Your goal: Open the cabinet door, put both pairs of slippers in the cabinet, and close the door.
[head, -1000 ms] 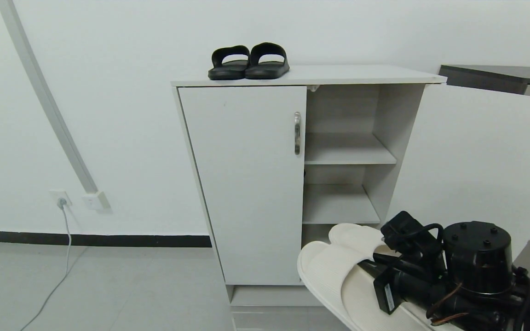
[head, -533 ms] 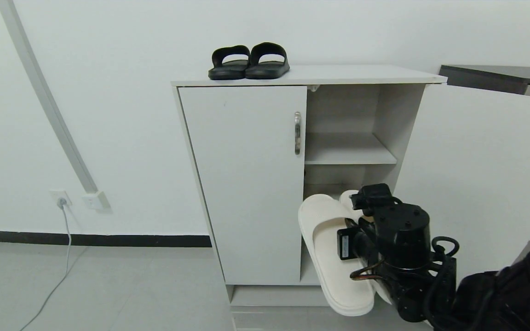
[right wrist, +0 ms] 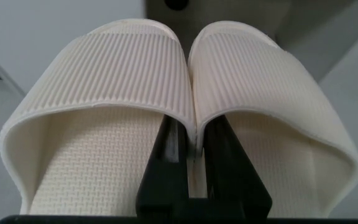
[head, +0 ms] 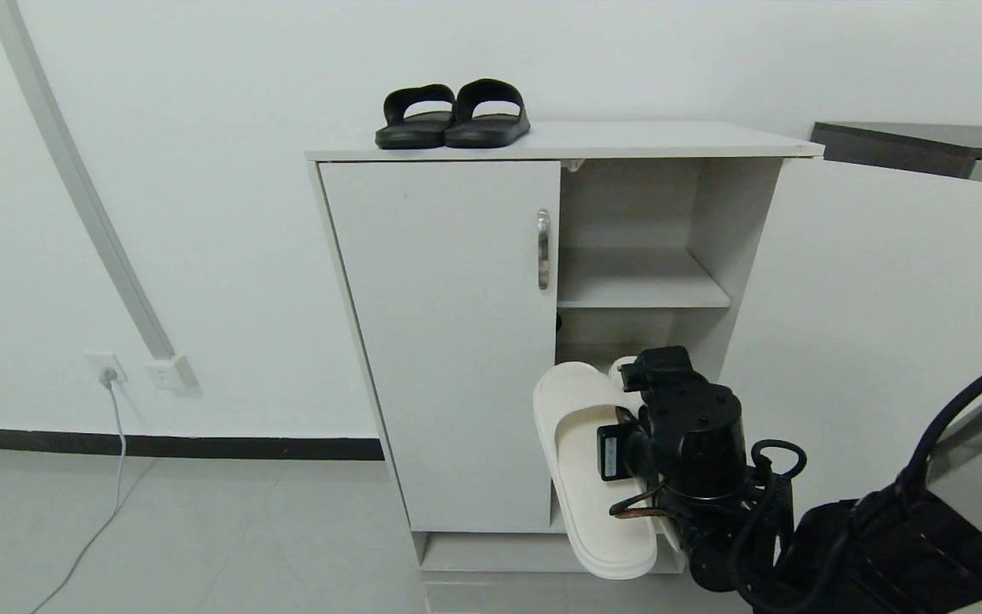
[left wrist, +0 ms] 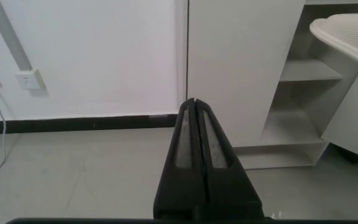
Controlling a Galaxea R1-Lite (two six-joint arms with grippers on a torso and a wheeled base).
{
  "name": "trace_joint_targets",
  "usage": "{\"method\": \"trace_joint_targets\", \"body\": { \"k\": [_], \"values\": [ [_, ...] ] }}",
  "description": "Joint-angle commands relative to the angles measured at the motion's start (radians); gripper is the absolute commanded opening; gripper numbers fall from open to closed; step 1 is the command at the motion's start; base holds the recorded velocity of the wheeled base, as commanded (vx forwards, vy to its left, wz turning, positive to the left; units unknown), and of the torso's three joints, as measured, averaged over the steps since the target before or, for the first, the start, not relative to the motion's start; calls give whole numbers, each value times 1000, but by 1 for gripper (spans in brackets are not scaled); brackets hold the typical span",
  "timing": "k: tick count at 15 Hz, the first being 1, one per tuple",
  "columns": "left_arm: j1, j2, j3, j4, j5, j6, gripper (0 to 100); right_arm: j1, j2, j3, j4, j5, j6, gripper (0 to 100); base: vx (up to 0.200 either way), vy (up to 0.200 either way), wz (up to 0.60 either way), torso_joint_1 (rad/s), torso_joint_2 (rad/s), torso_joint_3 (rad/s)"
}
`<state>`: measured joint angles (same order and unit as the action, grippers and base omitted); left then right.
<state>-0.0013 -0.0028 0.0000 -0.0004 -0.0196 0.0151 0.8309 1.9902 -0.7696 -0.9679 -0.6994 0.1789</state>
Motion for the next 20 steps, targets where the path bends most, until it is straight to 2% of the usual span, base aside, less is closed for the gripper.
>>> {"method": "trace_joint_targets", "body": {
  "k": [1,3,20],
  "values": [
    [0,3,0,0,0,0,0,-1,24,1,0,-2,11,0,0,-200,0,-2,2,12],
    [0,3,0,0,0,-1,0,-6,48,3,-2,-2,17,0,0,-200,0,2,5,2],
    [0,3,0,0,0,-1,0,-33,213,-143,-5,14,43,0,0,0,0,0,0,0]
  ]
}}
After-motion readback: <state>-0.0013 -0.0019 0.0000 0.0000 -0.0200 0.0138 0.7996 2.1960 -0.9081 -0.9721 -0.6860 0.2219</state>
